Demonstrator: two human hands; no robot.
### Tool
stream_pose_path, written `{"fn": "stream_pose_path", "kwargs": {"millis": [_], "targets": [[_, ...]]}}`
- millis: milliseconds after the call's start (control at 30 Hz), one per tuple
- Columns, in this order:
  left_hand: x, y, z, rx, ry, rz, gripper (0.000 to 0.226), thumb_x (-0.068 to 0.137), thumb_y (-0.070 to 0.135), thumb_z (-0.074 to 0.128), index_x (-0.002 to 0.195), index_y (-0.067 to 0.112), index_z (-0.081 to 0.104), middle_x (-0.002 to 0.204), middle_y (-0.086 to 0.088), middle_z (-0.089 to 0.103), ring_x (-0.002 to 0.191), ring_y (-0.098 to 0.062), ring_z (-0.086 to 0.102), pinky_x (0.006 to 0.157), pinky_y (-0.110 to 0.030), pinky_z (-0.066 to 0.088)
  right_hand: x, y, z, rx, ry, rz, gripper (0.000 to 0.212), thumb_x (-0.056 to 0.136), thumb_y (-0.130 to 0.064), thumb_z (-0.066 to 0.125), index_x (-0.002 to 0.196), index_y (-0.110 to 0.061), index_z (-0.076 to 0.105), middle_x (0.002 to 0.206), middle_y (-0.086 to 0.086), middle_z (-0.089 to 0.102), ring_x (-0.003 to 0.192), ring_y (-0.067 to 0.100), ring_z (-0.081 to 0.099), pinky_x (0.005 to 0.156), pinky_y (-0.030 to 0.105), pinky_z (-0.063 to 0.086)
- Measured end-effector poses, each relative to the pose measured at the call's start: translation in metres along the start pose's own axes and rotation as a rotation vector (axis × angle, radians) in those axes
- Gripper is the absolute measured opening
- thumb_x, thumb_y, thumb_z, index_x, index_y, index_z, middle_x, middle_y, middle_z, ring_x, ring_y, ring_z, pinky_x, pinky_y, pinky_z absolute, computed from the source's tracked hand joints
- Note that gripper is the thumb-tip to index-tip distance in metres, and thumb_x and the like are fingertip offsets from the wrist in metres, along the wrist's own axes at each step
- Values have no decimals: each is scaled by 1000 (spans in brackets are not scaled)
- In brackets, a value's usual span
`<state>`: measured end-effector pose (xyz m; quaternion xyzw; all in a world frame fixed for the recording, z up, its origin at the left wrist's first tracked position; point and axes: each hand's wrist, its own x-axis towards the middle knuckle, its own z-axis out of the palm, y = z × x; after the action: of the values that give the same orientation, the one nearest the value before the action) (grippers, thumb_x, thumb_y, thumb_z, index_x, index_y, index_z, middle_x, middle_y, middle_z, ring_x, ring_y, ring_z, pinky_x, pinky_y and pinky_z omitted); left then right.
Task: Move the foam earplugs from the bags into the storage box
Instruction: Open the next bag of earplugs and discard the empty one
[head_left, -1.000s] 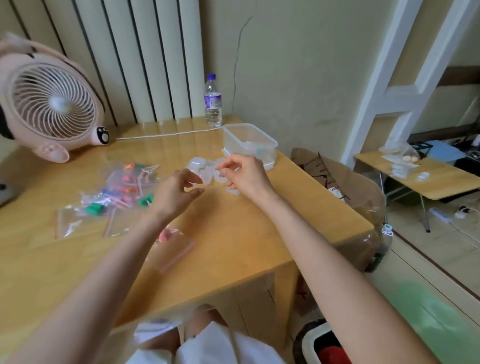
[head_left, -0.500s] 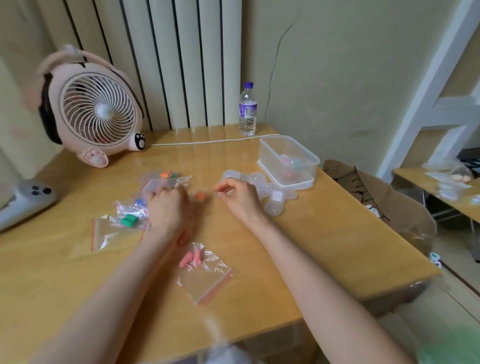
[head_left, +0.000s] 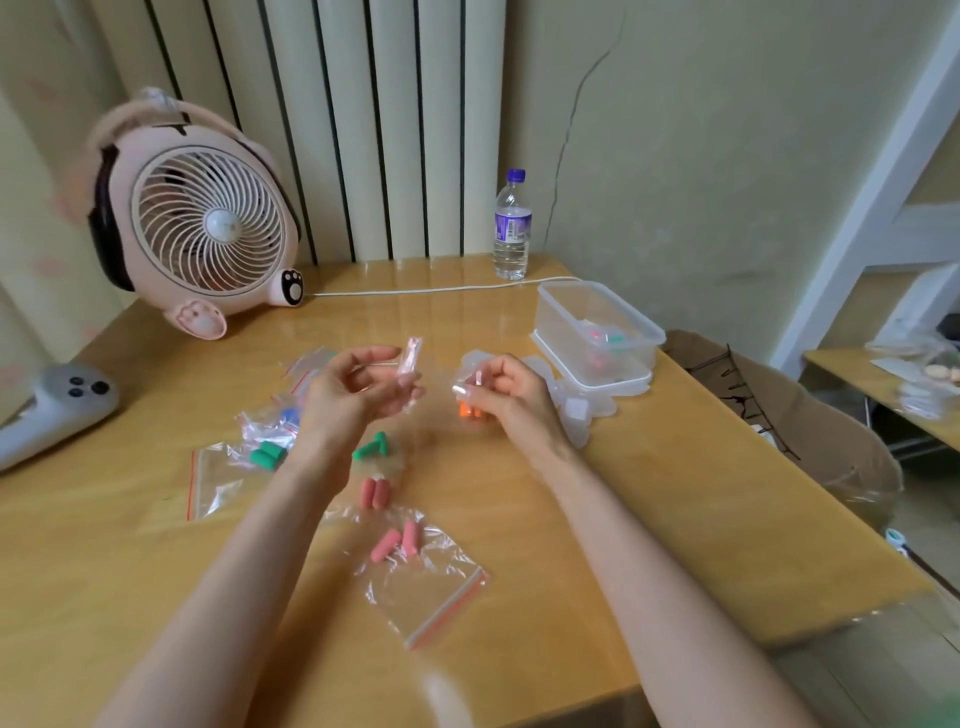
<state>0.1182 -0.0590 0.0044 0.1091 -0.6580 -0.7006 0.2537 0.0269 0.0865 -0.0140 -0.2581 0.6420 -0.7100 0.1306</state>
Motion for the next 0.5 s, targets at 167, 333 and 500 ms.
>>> {"fn": "stream_pose_path", "kwargs": {"millis": [167,333,500], "targets": [[0,0,1,113,25,6,24,76,-3,68,94,11,61,62,3,68,57,-3,62,59,-14,48,-4,1,4,-136,-169,34,17,84,-13,68,99,-8,61,90,11,66,79,22,64,75,28,50],[-4,-4,8,265,-97,-9,20,71,-2,73,83,8,61,60,-5,59,51,-5,56,54,-12,45,-5,-3,4,-84,-122,-41,10,84,-7,66,91,-14,66,86,11,66,83,19,62,76,27,49],[-5,-4,8,258,-148,-30,30,54,22,73,75,4,61,68,-12,60,53,-6,55,54,-13,44,-7,-4,2,-89,-149,-50,21,82,5,62,84,-15,67,74,8,64,69,17,61,67,24,51]]}}
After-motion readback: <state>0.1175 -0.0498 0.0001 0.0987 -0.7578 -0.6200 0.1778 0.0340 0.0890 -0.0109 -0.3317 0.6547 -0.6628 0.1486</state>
